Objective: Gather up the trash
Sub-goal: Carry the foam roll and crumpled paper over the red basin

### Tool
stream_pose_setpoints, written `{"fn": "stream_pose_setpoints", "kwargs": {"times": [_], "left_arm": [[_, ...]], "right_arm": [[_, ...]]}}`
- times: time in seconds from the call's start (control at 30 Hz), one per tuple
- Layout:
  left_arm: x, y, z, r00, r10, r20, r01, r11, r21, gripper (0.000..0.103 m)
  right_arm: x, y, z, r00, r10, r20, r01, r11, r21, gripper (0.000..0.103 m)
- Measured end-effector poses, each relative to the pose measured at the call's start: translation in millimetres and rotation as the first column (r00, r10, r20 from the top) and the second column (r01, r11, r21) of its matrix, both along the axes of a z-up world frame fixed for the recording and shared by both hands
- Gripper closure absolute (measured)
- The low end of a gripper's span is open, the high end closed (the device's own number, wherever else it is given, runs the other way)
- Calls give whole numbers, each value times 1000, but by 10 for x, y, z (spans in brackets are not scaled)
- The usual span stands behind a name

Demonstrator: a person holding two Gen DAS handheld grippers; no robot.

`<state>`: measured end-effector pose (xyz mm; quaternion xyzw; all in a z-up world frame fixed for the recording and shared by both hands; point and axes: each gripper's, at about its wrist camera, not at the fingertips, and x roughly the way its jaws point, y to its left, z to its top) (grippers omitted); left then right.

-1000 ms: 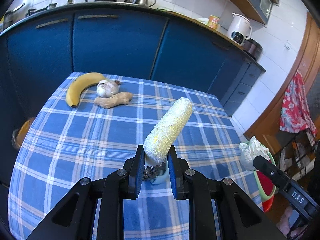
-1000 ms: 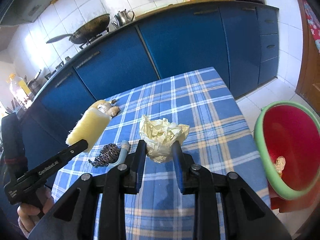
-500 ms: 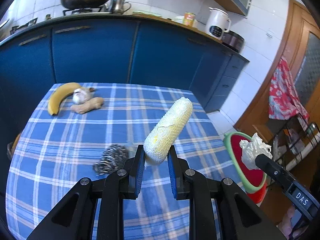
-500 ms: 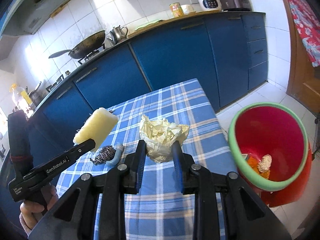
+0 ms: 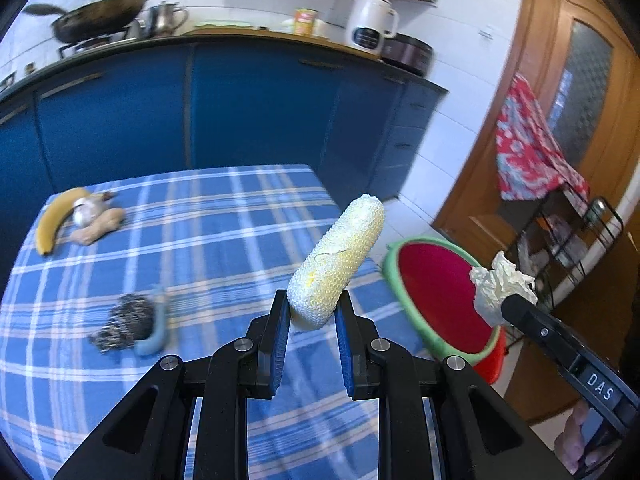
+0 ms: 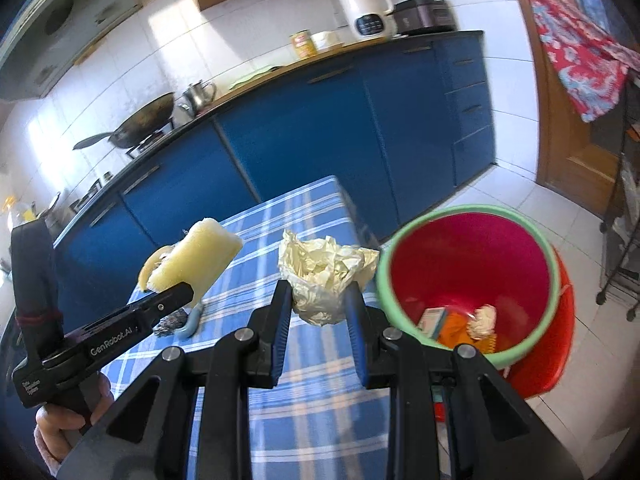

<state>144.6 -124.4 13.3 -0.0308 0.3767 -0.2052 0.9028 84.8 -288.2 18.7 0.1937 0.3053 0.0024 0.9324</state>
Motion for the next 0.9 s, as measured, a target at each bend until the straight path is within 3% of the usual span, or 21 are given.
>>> {"fn": "stream_pose_setpoints", "kwargs": {"times": [0.43, 0.9], "left_arm": [[105, -838, -250, 988, -149, -44, 151, 988, 44, 80], [305, -1503, -619, 967, -227, -116, 239, 966, 103, 79]], "right_arm": [[-116, -657, -355, 989, -130, -68, 132, 991, 32, 72], [-54, -1150, -836, 965, -205, -165, 219, 973, 75, 68]]}}
